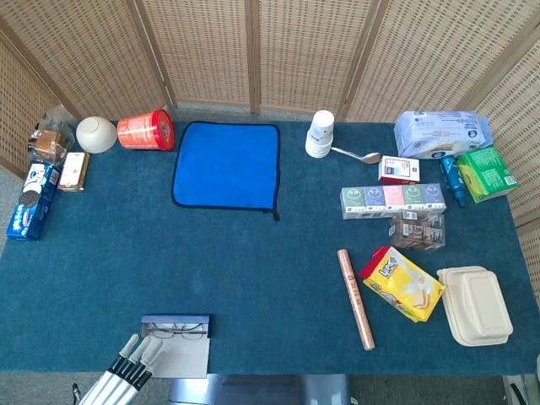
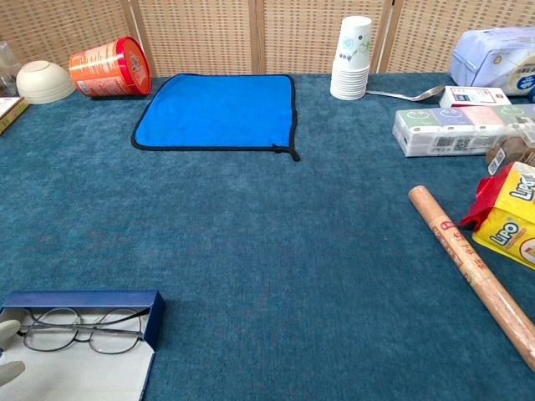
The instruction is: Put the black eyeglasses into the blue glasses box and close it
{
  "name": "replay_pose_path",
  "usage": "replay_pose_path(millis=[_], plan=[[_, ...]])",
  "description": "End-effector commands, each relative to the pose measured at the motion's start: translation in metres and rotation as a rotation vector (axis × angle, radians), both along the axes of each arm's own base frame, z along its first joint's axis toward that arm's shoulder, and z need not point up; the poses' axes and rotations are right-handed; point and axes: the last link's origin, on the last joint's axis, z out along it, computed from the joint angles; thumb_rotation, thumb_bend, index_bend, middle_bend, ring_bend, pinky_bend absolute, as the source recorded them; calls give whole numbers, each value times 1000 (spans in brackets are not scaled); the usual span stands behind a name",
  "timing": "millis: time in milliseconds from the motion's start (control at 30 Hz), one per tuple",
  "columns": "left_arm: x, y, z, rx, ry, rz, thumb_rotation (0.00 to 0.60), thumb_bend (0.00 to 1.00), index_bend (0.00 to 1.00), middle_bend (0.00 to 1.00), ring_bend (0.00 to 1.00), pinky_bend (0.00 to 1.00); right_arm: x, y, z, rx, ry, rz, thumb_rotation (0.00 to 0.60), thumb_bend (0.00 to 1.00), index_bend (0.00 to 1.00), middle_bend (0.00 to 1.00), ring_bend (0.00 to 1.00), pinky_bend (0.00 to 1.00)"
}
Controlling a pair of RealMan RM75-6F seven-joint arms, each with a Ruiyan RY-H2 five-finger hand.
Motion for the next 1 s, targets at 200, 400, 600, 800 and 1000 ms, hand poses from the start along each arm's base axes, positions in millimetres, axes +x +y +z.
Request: replay_pose_path(millis=[200,400,600,800,1000], plan=[[8,5,2,11,-67,9,600,258,221,74,0,85,2,1,0,-3,2,-1,419,436,151,291,230,236],[14,16,-3,14,-118,65,600,254,253,87,0,102,0,2,0,-5,2,-15,415,434,151,291,230,237],[21,26,-9,4,-151,122,599,253,283,95,0,114,-4,6,2,-10,2,-34,414,435,151,291,230,237],[33,35,-10,-1,-188,139,600,252,334,106,0,123,-6,8,3,-13,2,-44,416,434,151,291,232,242],[40,39,-9,-23,-207,158,598,252,430,117,0,126,-6,11,4,-17,3,-49,418,435,151,291,232,242]])
